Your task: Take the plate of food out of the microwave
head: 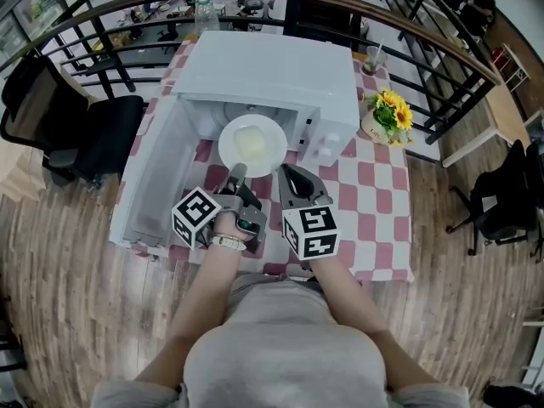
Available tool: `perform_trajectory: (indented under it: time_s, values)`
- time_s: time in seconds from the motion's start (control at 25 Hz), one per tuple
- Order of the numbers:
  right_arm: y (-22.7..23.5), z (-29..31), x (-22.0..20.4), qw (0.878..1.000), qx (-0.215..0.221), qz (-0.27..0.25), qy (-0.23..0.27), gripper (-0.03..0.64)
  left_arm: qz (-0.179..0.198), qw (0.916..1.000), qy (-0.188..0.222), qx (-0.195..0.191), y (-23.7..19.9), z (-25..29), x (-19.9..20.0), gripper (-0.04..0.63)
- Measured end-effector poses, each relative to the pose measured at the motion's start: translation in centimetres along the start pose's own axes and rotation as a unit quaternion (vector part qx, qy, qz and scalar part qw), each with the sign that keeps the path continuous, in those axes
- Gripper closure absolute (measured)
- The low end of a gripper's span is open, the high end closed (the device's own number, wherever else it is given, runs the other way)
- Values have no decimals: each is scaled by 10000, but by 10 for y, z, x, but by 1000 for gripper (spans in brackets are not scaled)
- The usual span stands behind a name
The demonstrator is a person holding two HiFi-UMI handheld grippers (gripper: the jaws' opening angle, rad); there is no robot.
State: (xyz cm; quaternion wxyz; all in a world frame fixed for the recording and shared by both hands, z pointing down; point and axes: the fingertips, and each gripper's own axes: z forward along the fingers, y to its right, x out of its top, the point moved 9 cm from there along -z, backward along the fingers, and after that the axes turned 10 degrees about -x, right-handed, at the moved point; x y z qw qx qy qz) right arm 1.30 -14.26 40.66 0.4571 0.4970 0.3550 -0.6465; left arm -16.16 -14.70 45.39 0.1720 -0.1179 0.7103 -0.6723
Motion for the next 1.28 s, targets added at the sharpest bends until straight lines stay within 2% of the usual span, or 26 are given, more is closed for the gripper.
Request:
perform_trajectory:
  time_s: [0.48, 1.28]
  values:
    - [-3, -23, -7, 9998, -213, -20, -14, 595, -82, 9999, -74, -90, 9, -15, -10, 583]
    - [-14, -39, 0, 9991, -204, -274, 246, 595, -155, 9997, -121, -151, 16, -22, -15, 581]
